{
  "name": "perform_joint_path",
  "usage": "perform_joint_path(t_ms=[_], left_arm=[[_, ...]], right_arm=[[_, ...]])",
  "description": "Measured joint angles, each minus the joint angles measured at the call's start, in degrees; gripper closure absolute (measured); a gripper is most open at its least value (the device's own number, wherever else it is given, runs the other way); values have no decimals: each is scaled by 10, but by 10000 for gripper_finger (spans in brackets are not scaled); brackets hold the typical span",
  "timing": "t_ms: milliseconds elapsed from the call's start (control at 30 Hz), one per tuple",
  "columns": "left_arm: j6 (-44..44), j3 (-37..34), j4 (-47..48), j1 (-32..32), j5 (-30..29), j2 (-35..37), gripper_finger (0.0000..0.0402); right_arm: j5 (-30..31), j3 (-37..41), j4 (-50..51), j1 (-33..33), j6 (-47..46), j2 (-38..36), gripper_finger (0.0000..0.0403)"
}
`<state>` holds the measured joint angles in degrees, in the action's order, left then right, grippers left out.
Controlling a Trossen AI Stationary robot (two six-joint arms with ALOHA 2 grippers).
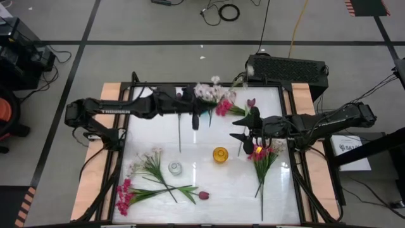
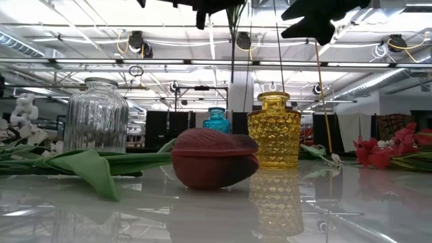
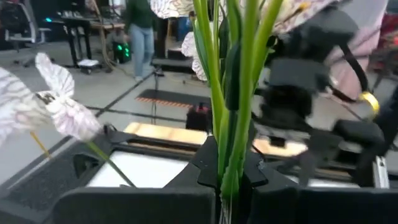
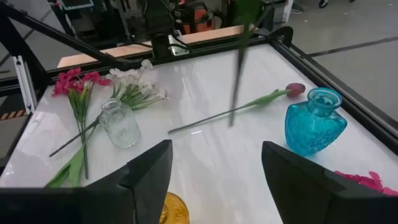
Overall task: Sort flowers into vase by color
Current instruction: Put the top white flowers into the blue vase
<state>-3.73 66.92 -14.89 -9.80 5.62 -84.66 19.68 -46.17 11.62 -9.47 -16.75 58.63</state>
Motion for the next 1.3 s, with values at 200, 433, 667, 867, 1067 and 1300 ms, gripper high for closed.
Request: perform_joint_path(t_ms=[200, 433, 667, 867, 1067, 1300], left_arm=[[-6, 0, -16, -68, 18, -1, 389], [-55, 0, -19, -162, 70, -3, 388], [-72, 0, -18, -214, 72, -31, 388], [-80, 0, -29, -221, 73, -58, 388], [-79, 0, -39, -221, 64, -65, 388], [-79, 0, -43, -221, 63, -55, 388]], right_arm=[[-3, 0, 7, 0, -21, 0, 163], [-6, 0, -1, -6, -19, 0, 163], [-5, 0, -3, -5, -12, 0, 163], [-5, 0, -3, -5, -12, 0, 163], [-5, 0, -3, -5, -13, 0, 163], [-5, 0, -2, -5, -13, 0, 163]])
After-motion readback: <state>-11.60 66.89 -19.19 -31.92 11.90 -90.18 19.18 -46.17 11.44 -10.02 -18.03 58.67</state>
